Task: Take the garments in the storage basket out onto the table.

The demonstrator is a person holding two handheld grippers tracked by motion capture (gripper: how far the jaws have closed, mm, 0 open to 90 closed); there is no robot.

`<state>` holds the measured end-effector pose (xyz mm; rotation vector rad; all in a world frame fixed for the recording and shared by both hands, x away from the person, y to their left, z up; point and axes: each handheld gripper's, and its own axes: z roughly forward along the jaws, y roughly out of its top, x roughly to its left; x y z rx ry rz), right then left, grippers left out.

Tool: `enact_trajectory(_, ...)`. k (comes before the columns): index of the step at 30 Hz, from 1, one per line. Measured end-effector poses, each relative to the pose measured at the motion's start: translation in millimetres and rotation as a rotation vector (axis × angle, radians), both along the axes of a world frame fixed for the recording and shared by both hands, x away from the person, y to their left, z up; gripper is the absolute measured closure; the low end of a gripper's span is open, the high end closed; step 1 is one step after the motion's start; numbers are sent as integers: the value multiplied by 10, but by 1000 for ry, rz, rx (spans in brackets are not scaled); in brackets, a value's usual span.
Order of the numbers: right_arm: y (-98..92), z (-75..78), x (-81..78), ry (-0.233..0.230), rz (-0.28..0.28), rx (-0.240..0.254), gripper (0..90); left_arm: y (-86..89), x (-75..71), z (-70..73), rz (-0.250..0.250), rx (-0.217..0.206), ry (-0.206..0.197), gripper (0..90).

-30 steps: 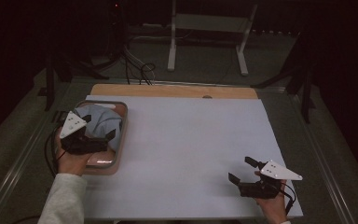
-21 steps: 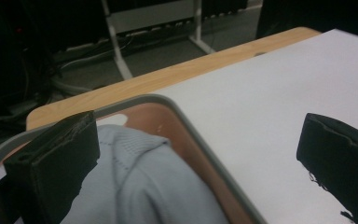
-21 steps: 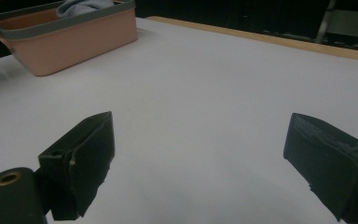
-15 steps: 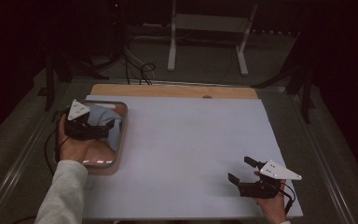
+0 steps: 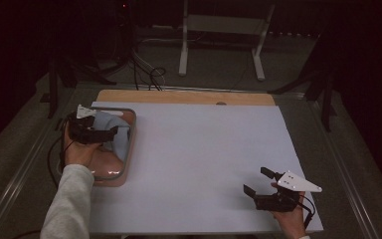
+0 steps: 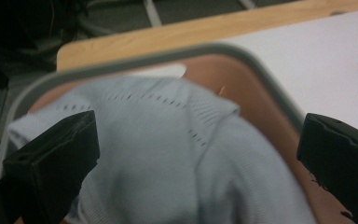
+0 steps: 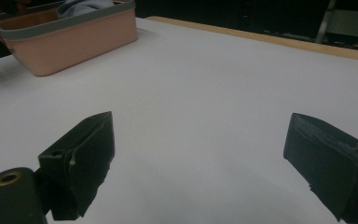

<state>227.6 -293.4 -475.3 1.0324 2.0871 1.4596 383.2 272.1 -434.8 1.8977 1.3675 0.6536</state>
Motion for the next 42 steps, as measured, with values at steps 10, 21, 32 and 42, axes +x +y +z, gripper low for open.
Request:
enact_trajectory(10, 0, -1, -1, 1, 0, -2, 87, 14, 154, -214, 38, 37, 140, 2)
enact_trajectory(21, 5, -4, 1, 2, 0, -3, 86, -6, 222, -365, 26, 15, 251, 0)
enact_trajectory(32, 14, -2, -1, -1, 2, -9, 87, -38, 307, -504, 67, 46, 428, 2)
enact_trajectory(42, 2, 0, 0, 1, 1, -7, 87, -46, 284, -423, 75, 118, 438, 451)
